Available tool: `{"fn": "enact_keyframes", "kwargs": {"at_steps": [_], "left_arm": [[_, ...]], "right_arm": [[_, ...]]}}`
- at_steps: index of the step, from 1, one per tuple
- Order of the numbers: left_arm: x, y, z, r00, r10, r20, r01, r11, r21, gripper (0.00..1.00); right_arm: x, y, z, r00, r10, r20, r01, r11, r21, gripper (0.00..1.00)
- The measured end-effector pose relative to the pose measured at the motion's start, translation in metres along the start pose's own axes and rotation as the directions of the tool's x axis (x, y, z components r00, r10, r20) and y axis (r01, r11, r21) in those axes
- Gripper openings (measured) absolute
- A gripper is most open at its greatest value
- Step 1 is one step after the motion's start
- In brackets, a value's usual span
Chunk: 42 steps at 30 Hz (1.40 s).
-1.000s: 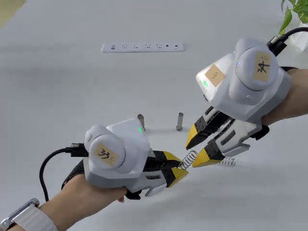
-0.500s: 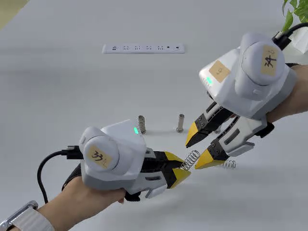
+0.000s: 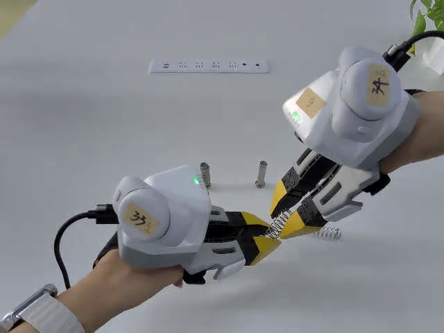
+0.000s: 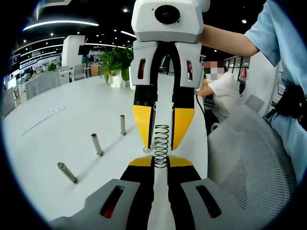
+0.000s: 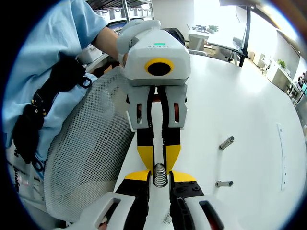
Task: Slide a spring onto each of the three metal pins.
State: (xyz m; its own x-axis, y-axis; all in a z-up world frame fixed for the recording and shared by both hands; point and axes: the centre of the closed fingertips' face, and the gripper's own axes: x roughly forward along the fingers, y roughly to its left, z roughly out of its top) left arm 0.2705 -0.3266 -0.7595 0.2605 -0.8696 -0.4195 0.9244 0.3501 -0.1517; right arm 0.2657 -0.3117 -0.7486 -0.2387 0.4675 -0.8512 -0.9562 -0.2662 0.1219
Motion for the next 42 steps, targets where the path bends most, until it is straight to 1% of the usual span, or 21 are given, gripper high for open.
{"fn": "enact_keyframes", "kwargs": {"at_steps": [10, 14, 19, 28, 31, 37, 42], "left_arm": [[0.0006, -0.0019, 0.0043, 0.9998, -0.004, 0.017, 0.004, 1.0, 0.005, 0.06], [0.0006, -0.0036, 0.0059, 0.9997, -0.009, 0.025, 0.009, 1.0, 0.008, 0.06], [0.0005, -0.0054, 0.0057, 0.9994, -0.012, 0.032, 0.012, 1.0, 0.006, 0.06], [0.0029, -0.0072, 0.0025, 0.9996, -0.005, 0.027, 0.004, 1.0, 0.023, 0.06], [0.0039, -0.0083, 0.0012, 0.9996, 0.001, 0.027, -0.002, 0.999, 0.041, 0.06], [0.005, -0.0073, 0.0003, 0.9992, 0.017, 0.035, -0.019, 0.999, 0.044, 0.07], [0.0051, -0.0068, 0.0005, 0.9988, 0.025, 0.043, -0.027, 0.999, 0.035, 0.07]], "right_arm": [[0.0015, 0.005, 0.0007, 0.9999, 0.013, -0.006, -0.013, 1.0, 0.003, 0.09], [0.0014, 0.004, -0.0013, 0.9998, 0.017, -0.007, -0.017, 1.0, 0.005, 0.08], [0.0019, 0.006, -0.0006, 0.9996, 0.023, -0.013, -0.023, 1.0, 0.007, 0.07], [0.006, 0.0095, -0.0021, 0.9991, 0.027, -0.033, -0.027, 0.999, 0.02, 0.07], [0.0065, 0.0103, -0.0036, 0.9989, 0.027, -0.037, -0.027, 0.999, 0.019, 0.07], [0.0074, 0.0096, -0.0046, 0.9988, 0.024, -0.042, -0.023, 1.0, 0.019, 0.07], [0.0077, 0.0095, -0.0056, 0.9988, 0.026, -0.043, -0.025, 0.999, 0.022, 0.07]]}}
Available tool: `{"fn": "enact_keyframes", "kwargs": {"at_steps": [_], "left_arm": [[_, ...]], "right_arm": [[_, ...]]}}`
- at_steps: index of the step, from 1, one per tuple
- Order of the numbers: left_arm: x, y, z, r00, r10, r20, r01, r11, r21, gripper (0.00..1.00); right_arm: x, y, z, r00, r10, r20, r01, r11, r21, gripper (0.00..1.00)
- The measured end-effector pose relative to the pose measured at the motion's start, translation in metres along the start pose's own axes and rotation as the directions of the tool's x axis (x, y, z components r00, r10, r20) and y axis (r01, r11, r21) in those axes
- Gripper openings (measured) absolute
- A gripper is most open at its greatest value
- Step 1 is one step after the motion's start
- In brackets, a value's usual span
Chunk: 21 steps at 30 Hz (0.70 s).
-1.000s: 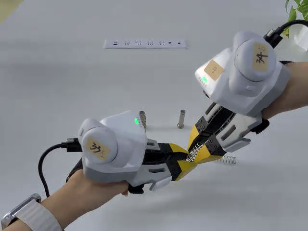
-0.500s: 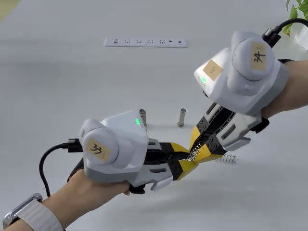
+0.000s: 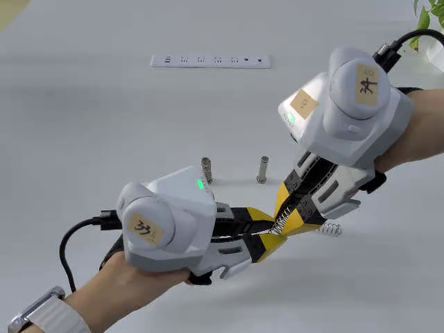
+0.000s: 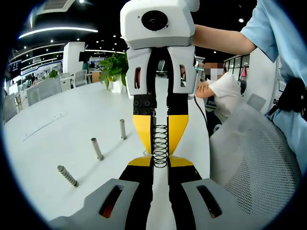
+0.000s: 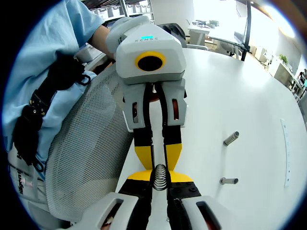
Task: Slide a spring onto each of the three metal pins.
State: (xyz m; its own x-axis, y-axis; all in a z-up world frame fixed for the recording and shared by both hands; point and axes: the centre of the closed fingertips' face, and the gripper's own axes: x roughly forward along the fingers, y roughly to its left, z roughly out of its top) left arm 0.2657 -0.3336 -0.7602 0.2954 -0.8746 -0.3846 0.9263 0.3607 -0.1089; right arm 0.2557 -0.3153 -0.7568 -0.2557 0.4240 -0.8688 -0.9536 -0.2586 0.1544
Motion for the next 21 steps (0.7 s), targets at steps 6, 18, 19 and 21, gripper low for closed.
{"fn": "enact_keyframes", "kwargs": {"at_steps": [6, 18, 19, 21], "left_arm": [[-0.002, 0.007, -0.001, 0.9994, 0.035, 0.006, -0.035, 0.999, -0.01, 0.19], [-0.015, 0.026, -0.011, 0.989, 0.147, 0.016, -0.146, 0.986, -0.076, 0.52], [-0.016, 0.028, -0.012, 0.9869, 0.16, 0.016, -0.159, 0.984, -0.075, 0.55], [-0.018, 0.031, -0.015, 0.9835, 0.18, 0.012, -0.179, 0.981, -0.08, 0.61]], "right_arm": [[0.0, -0.002, -0.002, 1.0, -0.002, 0.001, 0.002, 1.0, 0.008, 0.07], [0.0, -0.001, -0.01, 1.0, 0.004, -0.007, -0.003, 1.0, 0.025, 0.07], [0.0, -0.001, -0.011, 1.0, 0.005, -0.008, -0.005, 1.0, 0.026, 0.07], [0.0, 0.0, -0.011, 0.9999, 0.005, -0.01, -0.004, 1.0, 0.026, 0.07]]}}
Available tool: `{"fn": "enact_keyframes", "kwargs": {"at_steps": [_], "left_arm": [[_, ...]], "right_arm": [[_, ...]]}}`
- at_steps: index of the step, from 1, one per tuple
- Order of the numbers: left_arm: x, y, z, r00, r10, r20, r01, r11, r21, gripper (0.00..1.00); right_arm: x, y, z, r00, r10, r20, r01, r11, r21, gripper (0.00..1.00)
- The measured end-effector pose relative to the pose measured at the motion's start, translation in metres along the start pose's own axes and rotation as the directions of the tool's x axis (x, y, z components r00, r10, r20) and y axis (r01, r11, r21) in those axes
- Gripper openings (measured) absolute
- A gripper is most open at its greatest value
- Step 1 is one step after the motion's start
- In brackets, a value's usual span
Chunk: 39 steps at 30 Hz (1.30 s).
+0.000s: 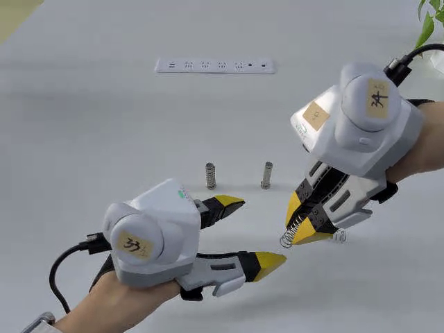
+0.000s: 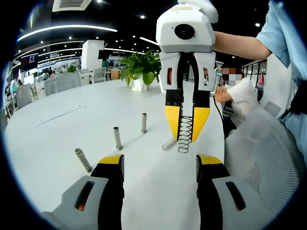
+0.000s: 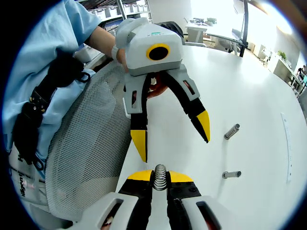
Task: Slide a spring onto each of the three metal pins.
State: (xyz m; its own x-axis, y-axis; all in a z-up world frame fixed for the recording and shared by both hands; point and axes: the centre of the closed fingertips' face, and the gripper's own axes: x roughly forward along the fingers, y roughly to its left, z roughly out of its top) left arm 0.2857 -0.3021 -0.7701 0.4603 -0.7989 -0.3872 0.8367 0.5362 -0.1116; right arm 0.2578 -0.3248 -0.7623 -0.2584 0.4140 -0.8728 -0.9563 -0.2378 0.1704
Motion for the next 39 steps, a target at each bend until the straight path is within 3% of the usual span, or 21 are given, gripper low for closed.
{"fn": "enact_keyframes", "kwargs": {"at_steps": [6, 13, 23, 31, 39], "left_arm": [[-0.005, 0.015, -0.007, 0.9978, 0.063, -0.023, -0.064, 0.997, -0.037, 0.78], [-0.014, 0.033, -0.01, 0.9891, 0.147, -0.006, -0.147, 0.987, -0.063, 0.99], [-0.029, 0.051, -0.015, 0.9759, 0.218, -0.008, -0.218, 0.972, -0.083, 0.99], [-0.039, 0.058, -0.02, 0.9671, 0.254, -0.011, -0.254, 0.962, -0.104, 0.99], [-0.041, 0.061, -0.018, 0.9627, 0.271, -0.001, -0.269, 0.958, -0.102, 0.99]], "right_arm": [[-0.001, 0.0, -0.002, 1.0, 0.002, -0.003, -0.002, 1.0, 0.008, 0.07], [-0.001, -0.001, -0.003, 1.0, 0.005, -0.008, -0.005, 1.0, 0.011, 0.07], [-0.001, -0.005, -0.006, 0.9999, 0.007, -0.014, -0.006, 1.0, 0.019, 0.07], [-0.002, -0.009, -0.006, 0.9998, 0.002, -0.021, -0.002, 1.0, 0.019, 0.07], [-0.017, -0.029, -0.004, 0.9985, -0.027, -0.048, 0.026, 1.0, -0.01, 0.07]]}}
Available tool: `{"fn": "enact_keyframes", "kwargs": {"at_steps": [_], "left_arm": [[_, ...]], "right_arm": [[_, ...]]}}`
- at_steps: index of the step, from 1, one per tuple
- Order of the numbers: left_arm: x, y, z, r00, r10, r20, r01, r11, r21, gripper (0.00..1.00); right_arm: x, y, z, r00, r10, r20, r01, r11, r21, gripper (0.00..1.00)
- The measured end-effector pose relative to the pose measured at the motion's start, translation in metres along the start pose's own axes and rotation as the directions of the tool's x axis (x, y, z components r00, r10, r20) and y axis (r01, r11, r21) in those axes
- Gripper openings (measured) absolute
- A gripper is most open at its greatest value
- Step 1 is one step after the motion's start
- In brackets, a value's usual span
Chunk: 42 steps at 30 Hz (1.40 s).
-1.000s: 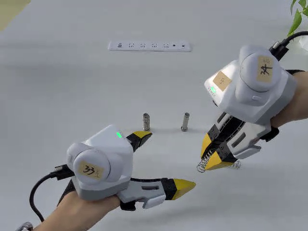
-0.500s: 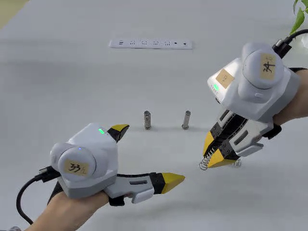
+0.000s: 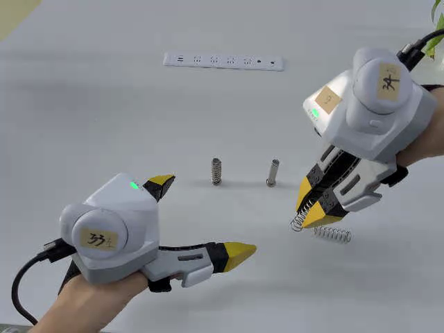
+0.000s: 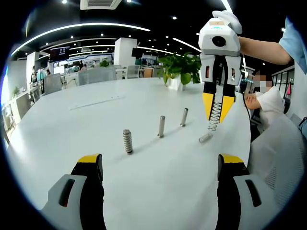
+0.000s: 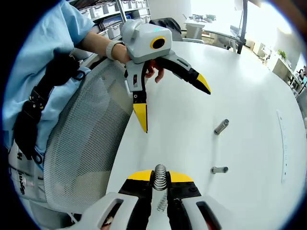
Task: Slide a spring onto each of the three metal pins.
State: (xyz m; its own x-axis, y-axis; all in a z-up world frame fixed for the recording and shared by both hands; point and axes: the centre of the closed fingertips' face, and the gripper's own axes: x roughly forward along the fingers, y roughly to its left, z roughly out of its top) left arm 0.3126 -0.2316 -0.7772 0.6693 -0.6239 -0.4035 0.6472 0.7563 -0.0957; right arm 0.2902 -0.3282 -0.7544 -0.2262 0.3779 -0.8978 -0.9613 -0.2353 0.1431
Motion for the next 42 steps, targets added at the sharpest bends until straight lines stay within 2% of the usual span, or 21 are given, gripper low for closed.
{"fn": "enact_keyframes", "kwargs": {"at_steps": [5, 9, 19, 21, 24, 26, 27, 42], "left_arm": [[-0.001, 0.002, 0.001, 0.9999, 0.008, 0.006, -0.008, 1.0, 0.001, 0.98], [-0.002, 0.004, 0.001, 0.9997, 0.02, 0.011, -0.02, 1.0, 0.005, 0.98], [0.001, 0.001, -0.004, 0.9999, 0.014, -0.006, -0.014, 1.0, 0.015, 0.98], [0.001, 0.002, -0.003, 0.9999, 0.014, -0.004, -0.014, 1.0, 0.015, 0.98], [0.001, 0.002, -0.004, 0.9999, 0.015, -0.003, -0.015, 1.0, 0.013, 0.97], [0.001, 0.002, -0.004, 0.9999, 0.015, -0.003, -0.015, 1.0, 0.008, 0.97], [0.001, 0.002, -0.004, 0.9999, 0.014, -0.003, -0.014, 1.0, 0.009, 0.96], [0.003, 0.002, -0.006, 0.9999, 0.013, -0.008, -0.013, 1.0, 0.002, 0.95]], "right_arm": [[-0.014, -0.025, 0.004, 0.9987, -0.043, -0.029, 0.042, 0.999, -0.032, 0.07], [-0.021, -0.04, 0.012, 0.9978, -0.059, -0.031, 0.057, 0.997, -0.048, 0.07], [-0.025, -0.072, 0.013, 0.9913, -0.091, -0.094, 0.083, 0.992, -0.095, 0.07], [-0.023, -0.076, 0.01, 0.9865, -0.106, -0.125, 0.092, 0.989, -0.114, 0.07], [-0.021, -0.079, 0.007, 0.9835, -0.112, -0.142, 0.095, 0.988, -0.124, 0.07], [-0.02, -0.087, 0.0, 0.9726, -0.14, -0.185, 0.112, 0.981, -0.155, 0.07], [-0.019, -0.09, -0.005, 0.9636, -0.152, -0.22, 0.114, 0.977, -0.178, 0.07], [0.0, -0.1, -0.012, 0.9606, -0.127, -0.247, 0.086, 0.981, -0.171, 0.07]]}}
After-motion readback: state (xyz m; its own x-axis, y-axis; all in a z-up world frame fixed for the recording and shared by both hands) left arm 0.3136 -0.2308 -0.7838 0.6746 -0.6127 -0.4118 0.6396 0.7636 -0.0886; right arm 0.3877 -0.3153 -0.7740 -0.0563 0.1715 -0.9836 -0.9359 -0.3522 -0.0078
